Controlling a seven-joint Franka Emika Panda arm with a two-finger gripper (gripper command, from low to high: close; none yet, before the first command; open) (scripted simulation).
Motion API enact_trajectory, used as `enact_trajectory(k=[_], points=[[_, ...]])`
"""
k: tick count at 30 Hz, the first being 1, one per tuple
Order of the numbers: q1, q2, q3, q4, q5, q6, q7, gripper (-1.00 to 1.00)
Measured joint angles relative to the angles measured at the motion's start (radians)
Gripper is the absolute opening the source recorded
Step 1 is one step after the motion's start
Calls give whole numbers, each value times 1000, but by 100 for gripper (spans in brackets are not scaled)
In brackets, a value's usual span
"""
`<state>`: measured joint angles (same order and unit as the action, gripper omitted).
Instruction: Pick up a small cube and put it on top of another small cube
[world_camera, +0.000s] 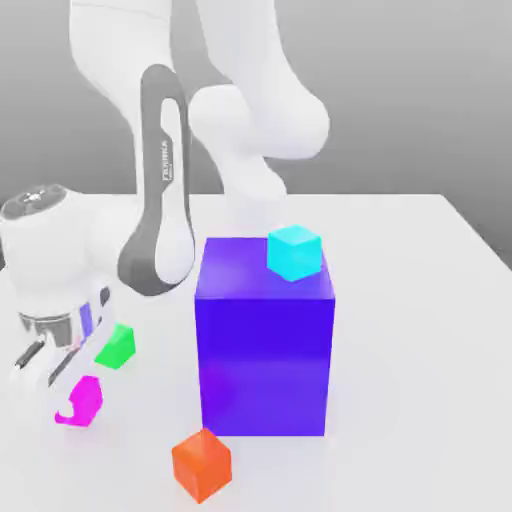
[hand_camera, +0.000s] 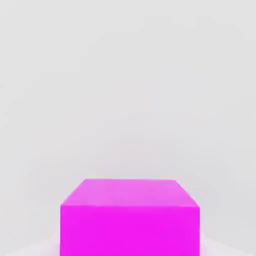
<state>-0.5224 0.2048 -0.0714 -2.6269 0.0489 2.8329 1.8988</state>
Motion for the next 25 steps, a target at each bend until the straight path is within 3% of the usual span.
enact_trajectory(k=[14, 18, 22, 23, 25], points=[[-144, -487, -131, -349, -185, -135, -322, -100], [-130, -387, -152, -361, -167, -24, -356, -100], [-104, -243, -148, -356, -83, 114, -414, -100], [-97, -220, -152, -355, -61, 135, -429, 100], [-93, -220, -152, -355, -61, 135, -429, 100]])
